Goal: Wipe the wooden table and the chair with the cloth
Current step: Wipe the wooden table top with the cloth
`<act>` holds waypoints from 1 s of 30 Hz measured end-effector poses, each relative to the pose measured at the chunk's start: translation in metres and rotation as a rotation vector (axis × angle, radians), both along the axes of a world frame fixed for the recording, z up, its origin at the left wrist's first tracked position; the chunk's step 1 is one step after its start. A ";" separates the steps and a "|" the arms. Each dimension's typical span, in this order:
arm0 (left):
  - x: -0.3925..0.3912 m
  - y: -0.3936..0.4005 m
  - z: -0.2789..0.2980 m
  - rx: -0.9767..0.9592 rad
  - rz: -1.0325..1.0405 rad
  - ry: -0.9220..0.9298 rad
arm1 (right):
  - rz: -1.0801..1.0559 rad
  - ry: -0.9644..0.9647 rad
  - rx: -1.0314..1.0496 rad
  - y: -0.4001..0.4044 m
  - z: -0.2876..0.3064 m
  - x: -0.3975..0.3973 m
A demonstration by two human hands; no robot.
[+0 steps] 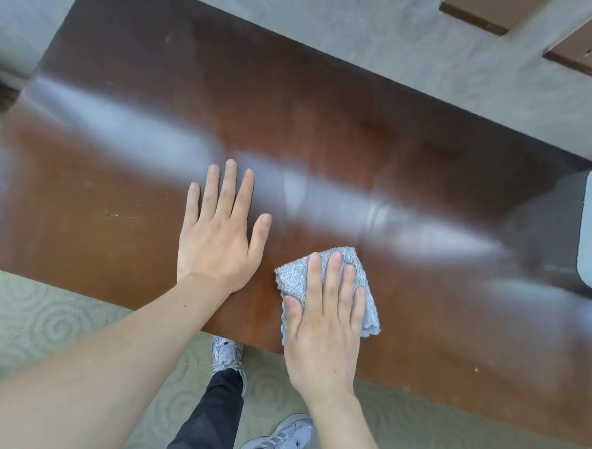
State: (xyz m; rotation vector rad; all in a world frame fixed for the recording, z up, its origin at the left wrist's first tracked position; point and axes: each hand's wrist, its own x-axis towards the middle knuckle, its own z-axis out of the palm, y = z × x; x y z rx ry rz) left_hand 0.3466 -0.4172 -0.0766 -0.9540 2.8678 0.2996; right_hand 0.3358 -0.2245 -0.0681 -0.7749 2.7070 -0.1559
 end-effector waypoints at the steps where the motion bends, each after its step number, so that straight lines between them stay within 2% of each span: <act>1: 0.000 0.000 0.000 0.002 -0.003 0.001 | 0.015 0.003 -0.002 -0.010 0.000 -0.013; 6: -0.001 -0.002 0.001 0.002 -0.018 -0.009 | 0.055 0.104 0.017 -0.091 -0.005 -0.112; 10: -0.001 -0.003 0.001 -0.010 -0.032 -0.016 | 0.079 0.083 0.017 -0.167 -0.010 -0.192; 14: -0.001 -0.004 0.001 -0.015 -0.038 -0.023 | 0.094 0.037 -0.002 -0.208 -0.007 -0.224; 18: -0.001 -0.005 0.002 0.003 -0.034 -0.030 | 0.128 0.074 -0.038 -0.182 -0.005 -0.192; 25: 0.001 -0.006 0.005 0.046 -0.031 -0.013 | 0.019 0.028 -0.005 -0.051 0.000 -0.023; 30: 0.000 -0.005 0.005 0.041 -0.034 -0.017 | 0.048 0.013 0.024 -0.046 0.002 -0.020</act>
